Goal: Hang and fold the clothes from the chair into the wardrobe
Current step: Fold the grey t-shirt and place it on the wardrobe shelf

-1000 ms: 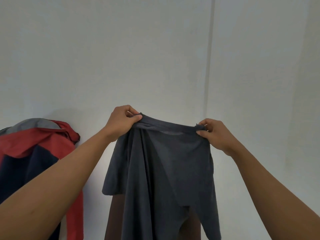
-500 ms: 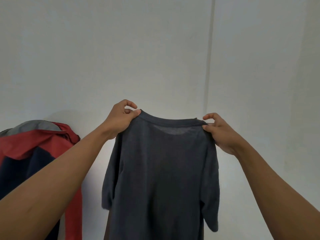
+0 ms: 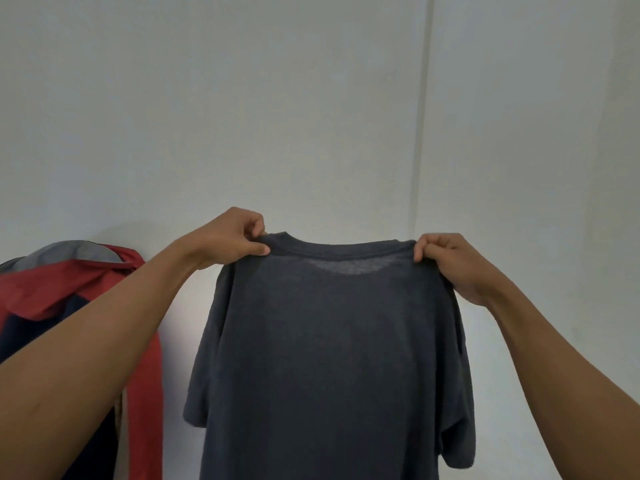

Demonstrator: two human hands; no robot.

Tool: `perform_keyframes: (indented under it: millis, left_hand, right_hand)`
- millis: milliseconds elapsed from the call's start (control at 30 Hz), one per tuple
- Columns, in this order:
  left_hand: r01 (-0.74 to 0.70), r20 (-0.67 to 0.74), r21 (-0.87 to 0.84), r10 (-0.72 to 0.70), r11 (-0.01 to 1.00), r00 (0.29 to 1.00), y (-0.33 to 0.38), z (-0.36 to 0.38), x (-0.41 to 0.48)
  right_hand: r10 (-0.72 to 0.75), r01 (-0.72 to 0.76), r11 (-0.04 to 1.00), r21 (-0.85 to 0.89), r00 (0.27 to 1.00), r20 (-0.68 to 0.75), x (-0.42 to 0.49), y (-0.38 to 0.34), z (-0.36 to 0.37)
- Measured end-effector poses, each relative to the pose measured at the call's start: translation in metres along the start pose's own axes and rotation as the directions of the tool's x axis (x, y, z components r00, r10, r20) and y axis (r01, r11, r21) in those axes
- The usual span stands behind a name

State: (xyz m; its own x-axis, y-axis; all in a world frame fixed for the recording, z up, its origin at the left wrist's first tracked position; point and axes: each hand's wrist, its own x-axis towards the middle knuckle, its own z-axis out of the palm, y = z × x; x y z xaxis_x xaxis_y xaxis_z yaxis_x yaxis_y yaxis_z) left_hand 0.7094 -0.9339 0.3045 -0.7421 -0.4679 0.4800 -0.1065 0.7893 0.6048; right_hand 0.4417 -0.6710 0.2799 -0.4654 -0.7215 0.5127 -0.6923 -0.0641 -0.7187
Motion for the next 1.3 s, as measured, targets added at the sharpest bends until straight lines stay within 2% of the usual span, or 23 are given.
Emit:
perform_keyframes:
  millis: [67, 133, 233, 333, 533, 667, 733, 800, 867, 900, 967, 1033, 1100, 1200, 1300]
  left_hand:
    - [-0.040, -0.041, 0.261, 0.052, 0.964, 0.998, -0.004, 0.002, 0.003]
    - [-0.059, -0.049, 0.387, 0.085, 0.920, 0.995, -0.008, 0.004, 0.007]
    - [-0.019, -0.062, 0.429, 0.050, 0.903, 0.997, -0.013, 0.007, 0.010]
    - [0.012, -0.076, 0.412, 0.021, 0.911, 0.997, -0.010, 0.011, 0.012]
    - [0.024, -0.038, 0.142, -0.019, 0.990, 0.999, 0.000, 0.016, 0.010]
    - [0.067, 0.012, 0.014, -0.067, 0.998, 0.998, 0.004, 0.016, 0.006]
    - [0.113, 0.076, -0.138, -0.103, 0.984, 0.992, 0.009, 0.016, 0.005]
    - [0.134, 0.215, -0.293, -0.071, 0.947, 0.974, 0.017, 0.016, 0.005]
    - [0.073, 0.296, -0.279, 0.013, 0.957, 0.955, 0.024, 0.016, 0.003]
    - [0.019, 0.261, -0.207, 0.037, 0.978, 0.965, 0.027, 0.017, 0.004]
    - [-0.069, 0.059, -0.004, 0.069, 0.998, 0.996, 0.029, 0.022, 0.008]
    - [-0.112, -0.117, 0.140, 0.129, 0.984, 0.985, 0.029, 0.028, 0.015]
    - [-0.123, -0.222, 0.237, 0.177, 0.964, 0.959, 0.028, 0.030, 0.019]
    - [-0.121, -0.327, 0.283, 0.214, 0.951, 0.920, 0.031, 0.033, 0.017]
    - [-0.135, -0.419, 0.180, 0.201, 0.974, 0.885, 0.039, 0.039, 0.013]
  right_hand:
    - [-0.002, 0.022, 0.955, -0.297, 0.998, 0.068, 0.000, -0.006, -0.002]
    - [0.012, 0.032, 0.887, -0.460, 0.996, 0.093, 0.002, -0.011, -0.002]
    - [0.048, -0.001, 0.816, -0.578, 0.997, 0.065, 0.011, -0.012, -0.004]
    - [0.070, -0.034, 0.780, -0.625, 0.997, 0.034, 0.017, -0.011, -0.002]
    - [-0.028, 0.020, 0.869, -0.495, 1.000, -0.008, 0.015, -0.017, 0.006]
    - [0.009, 0.003, 0.925, -0.380, 1.000, 0.030, 0.012, -0.020, 0.005]
    - [0.073, -0.056, 0.969, -0.240, 0.995, 0.062, 0.012, -0.025, 0.006]
    - [0.117, -0.110, 0.992, -0.061, 0.985, 0.126, 0.011, -0.031, 0.007]
    - [0.097, -0.112, 0.992, 0.065, 0.975, 0.199, 0.011, -0.037, 0.009]
    - [0.067, -0.085, 0.994, 0.075, 0.974, 0.218, 0.010, -0.040, 0.009]
    - [0.027, -0.030, 0.999, 0.012, 0.977, 0.211, 0.011, -0.042, 0.012]
    - [0.013, -0.011, 1.000, -0.012, 0.985, 0.171, 0.013, -0.042, 0.015]
    - [-0.019, 0.018, 1.000, 0.004, 0.995, 0.099, 0.015, -0.042, 0.019]
    - [-0.117, 0.111, 0.990, -0.091, 0.992, -0.056, 0.018, -0.044, 0.024]
    - [-0.223, 0.194, 0.960, -0.200, 0.965, -0.137, 0.021, -0.048, 0.029]
